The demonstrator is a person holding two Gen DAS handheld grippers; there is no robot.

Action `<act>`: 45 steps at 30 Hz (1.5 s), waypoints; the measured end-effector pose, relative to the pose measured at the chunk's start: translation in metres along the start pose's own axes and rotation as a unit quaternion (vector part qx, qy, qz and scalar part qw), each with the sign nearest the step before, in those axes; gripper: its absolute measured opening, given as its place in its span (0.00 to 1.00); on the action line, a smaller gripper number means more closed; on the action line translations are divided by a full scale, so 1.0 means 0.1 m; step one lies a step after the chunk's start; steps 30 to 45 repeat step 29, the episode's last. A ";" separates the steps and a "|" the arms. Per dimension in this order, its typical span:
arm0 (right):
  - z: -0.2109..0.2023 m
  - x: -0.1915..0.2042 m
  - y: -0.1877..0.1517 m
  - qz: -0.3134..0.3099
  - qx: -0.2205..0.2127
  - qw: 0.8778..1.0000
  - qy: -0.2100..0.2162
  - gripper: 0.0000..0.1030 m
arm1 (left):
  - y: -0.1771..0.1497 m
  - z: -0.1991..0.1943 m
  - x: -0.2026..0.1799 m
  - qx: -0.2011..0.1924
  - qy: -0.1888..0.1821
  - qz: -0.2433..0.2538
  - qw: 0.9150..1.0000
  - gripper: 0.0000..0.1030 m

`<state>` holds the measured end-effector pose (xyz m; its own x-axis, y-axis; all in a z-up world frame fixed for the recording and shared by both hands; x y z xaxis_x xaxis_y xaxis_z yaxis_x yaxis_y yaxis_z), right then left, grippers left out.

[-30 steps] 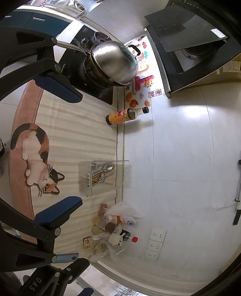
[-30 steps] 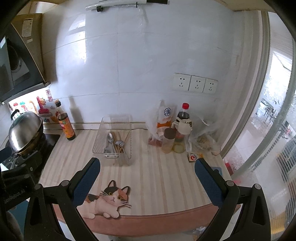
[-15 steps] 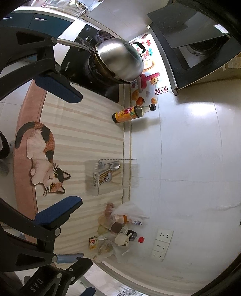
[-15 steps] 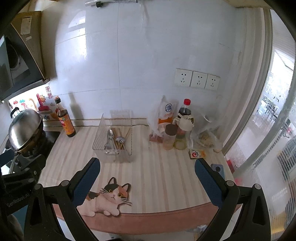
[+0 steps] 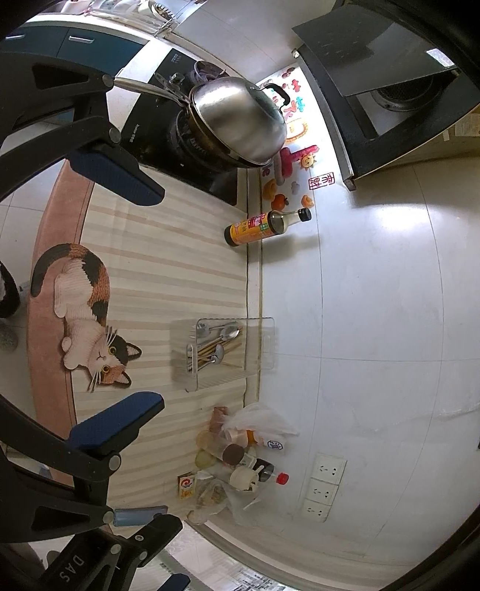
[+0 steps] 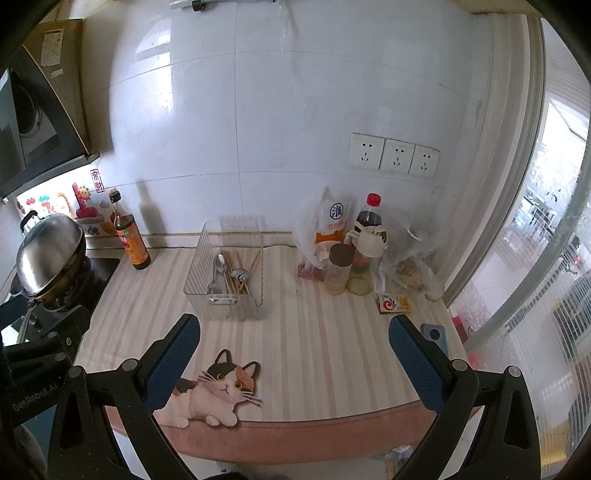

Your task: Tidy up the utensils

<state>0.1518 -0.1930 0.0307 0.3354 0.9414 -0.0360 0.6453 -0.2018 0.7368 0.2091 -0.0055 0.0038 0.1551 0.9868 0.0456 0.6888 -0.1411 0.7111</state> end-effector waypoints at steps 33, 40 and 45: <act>-0.01 0.01 -0.04 -0.003 0.001 1.000 0.000 1.00 | -0.01 -0.03 0.01 -0.003 0.004 -0.001 1.000 1.00; -0.01 0.01 -0.04 -0.003 0.001 1.000 0.000 1.00 | -0.01 -0.03 0.01 -0.003 0.004 -0.001 1.000 1.00; -0.01 0.01 -0.04 -0.003 0.001 1.000 0.000 1.00 | -0.01 -0.03 0.01 -0.003 0.004 -0.001 1.000 1.00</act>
Point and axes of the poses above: each gripper's, at about its wrist camera, not at the fingertips, and z roughly the way its jaws point, x to its left, y to its top, the point moved 8 cm from there along z, roughly the way its jaws point, and after that the axes turned 2 degrees about -x, right-handed, at the moved point
